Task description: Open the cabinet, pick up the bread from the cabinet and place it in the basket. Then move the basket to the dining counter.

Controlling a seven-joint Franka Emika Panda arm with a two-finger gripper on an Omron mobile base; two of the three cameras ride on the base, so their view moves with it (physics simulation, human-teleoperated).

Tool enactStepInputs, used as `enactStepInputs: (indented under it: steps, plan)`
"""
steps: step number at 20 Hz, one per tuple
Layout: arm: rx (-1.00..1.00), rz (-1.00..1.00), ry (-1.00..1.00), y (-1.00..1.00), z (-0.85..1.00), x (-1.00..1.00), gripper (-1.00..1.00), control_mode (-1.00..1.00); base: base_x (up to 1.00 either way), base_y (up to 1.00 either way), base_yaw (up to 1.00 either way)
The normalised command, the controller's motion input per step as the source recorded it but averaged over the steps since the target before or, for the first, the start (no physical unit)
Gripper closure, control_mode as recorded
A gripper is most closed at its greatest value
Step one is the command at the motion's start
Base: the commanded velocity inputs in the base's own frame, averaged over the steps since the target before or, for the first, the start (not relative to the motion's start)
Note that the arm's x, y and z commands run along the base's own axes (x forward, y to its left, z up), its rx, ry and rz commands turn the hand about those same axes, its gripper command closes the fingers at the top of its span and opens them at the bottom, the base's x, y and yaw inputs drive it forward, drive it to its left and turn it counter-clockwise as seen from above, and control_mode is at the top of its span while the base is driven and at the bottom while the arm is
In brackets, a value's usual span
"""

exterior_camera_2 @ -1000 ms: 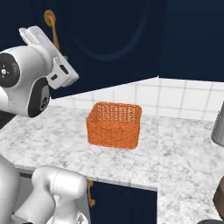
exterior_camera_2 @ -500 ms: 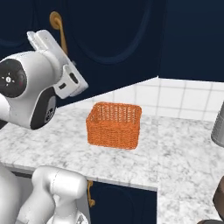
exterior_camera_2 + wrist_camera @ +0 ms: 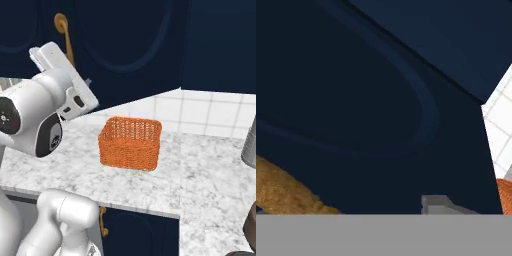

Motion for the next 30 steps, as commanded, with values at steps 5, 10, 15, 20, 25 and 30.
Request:
enactStepInputs:
  steps: [5,10,15,20,25,30]
  plan:
    - [0.08,-0.03,0.57,0.24,0.00,-0.45,-1.00,-1.00,0.00,0.00,0.00]
    - [0.04,0.00,0.59,0.01,0.21,-0.77,-1.00,-1.00,0.00,0.00,0.00]
    - [0.09,0.05,0.51,0.45,0.25,-0.65,-1.00,-1.00,0.00,0.00,0.00]
    - [0.13,0.04,0.28,1.00,-0.15,-0.10,-1.00,-1.00,0.00,0.00,0.00]
    - [0.18,-0.15,0.12,0.94,-0.37,0.35,-1.00,-1.00,0.00,0.00,0.00]
    - [0.15,-0.39,-0.05,0.37,-0.16,0.33,-1.00,-1.00,0.00,0.00,0.00]
